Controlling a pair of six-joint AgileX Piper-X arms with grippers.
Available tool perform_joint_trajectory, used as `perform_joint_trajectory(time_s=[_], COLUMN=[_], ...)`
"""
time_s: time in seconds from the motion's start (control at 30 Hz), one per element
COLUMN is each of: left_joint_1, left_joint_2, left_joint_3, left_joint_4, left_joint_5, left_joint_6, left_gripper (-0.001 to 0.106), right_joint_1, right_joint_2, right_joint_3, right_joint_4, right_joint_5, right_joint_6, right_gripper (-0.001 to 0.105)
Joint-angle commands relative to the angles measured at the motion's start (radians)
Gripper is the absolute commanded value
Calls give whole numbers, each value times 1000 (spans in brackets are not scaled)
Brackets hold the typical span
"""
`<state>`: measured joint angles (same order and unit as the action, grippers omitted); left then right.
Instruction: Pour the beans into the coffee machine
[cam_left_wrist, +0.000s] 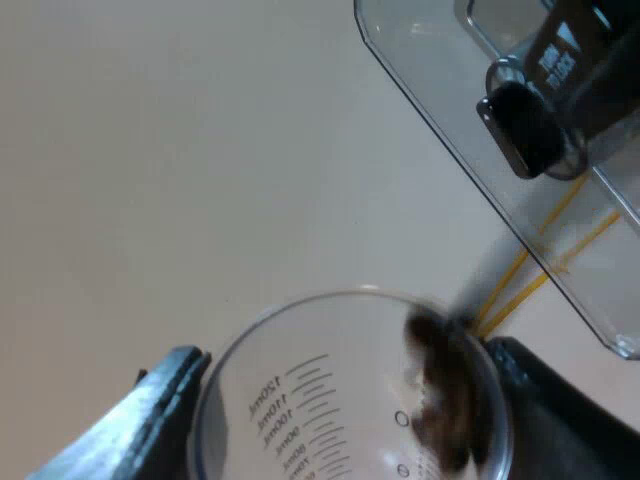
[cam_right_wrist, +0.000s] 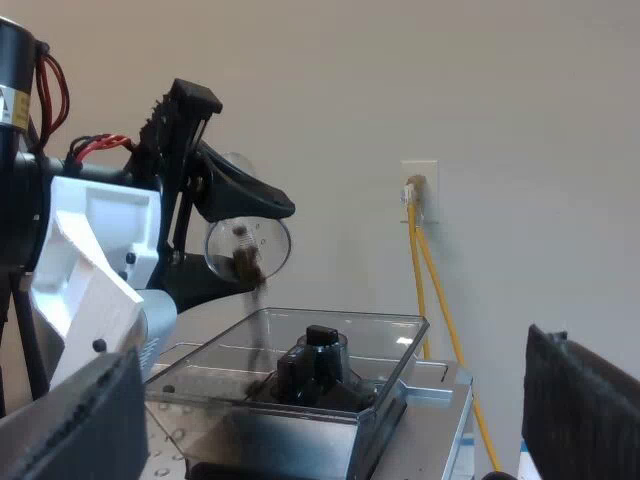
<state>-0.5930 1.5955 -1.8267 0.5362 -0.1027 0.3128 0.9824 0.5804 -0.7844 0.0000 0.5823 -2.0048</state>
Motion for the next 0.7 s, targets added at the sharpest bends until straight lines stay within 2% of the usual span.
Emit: perform_joint_trajectory(time_s=[0.03, 0.1, 0.37, 0.7], left_joint_1=[-4, -4, -4, -4], left_joint_2=[-9, -12, -34, -40], left_joint_3=[-7, -7, -7, -7], left_joint_4=[-18, -16, 13, 14], left_joint_5=[4, 4, 10, 10], left_joint_6=[7, 15, 147, 153], left_gripper=[0, 0, 0, 0], right_joint_1=[0, 0, 0, 0], right_joint_2=[-4, -4, -4, -4], right_joint_3=[-4, -4, -4, -4], right_joint_4=[0, 0, 0, 0], right_joint_5=[5, 5, 5, 5], right_joint_6=[-13, -13, -13, -13], right_gripper=[78, 78, 78, 78])
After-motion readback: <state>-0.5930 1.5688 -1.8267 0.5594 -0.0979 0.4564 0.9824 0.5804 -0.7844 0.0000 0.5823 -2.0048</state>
